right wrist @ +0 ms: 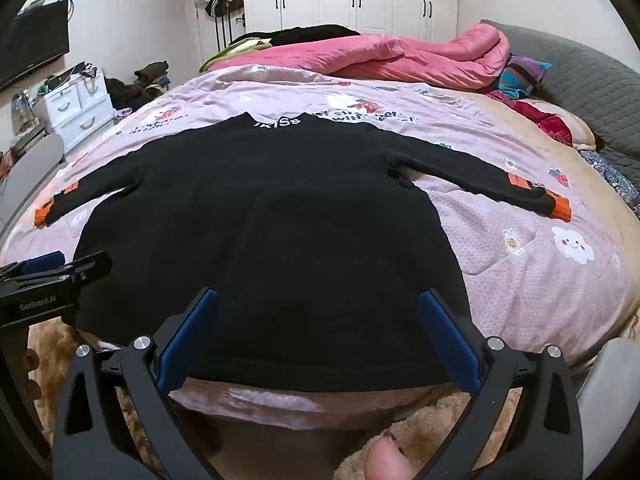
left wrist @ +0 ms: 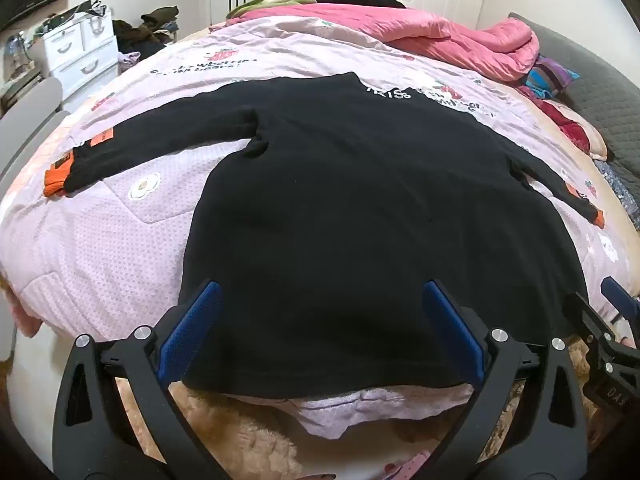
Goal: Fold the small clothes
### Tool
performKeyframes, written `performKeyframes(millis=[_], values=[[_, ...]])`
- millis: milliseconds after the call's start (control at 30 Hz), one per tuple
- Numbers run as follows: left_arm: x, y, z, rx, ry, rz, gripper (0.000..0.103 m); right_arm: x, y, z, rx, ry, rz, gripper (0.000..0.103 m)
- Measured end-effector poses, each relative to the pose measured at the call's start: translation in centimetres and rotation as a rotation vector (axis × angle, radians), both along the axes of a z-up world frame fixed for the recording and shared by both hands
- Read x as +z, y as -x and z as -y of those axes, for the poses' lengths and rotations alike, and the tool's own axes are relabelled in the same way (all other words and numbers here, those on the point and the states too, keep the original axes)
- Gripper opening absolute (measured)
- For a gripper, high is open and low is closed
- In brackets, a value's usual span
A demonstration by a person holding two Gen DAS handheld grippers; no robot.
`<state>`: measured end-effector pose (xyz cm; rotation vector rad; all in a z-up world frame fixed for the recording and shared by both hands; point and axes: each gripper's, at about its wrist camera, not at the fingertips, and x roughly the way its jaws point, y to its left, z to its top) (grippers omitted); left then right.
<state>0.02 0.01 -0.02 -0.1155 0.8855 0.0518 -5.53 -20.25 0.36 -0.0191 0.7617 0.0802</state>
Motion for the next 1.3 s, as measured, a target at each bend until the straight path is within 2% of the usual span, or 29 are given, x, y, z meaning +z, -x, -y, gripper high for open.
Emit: performKeyframes(millis=[300, 400, 1300], values=[[0.2, 0.1, 0.0, 0.004, 0.008, 0.008, 0.095, -0.4, 1.4, 0.1, -0.016, -0.016, 0.020, 0.099], [0.2, 0.1, -0.3, 0.001, 0.011, 0.008, 0.095, -0.3, 0.5, 0.4, -0.026, -0.019, -0.001, 0.099], [0.0, -0.2, 0.1, -0.012, 0.026, 0.004, 0.095, 0.1, 0.4, 0.2, -0.032, -0.004, 0.014, 0.099]])
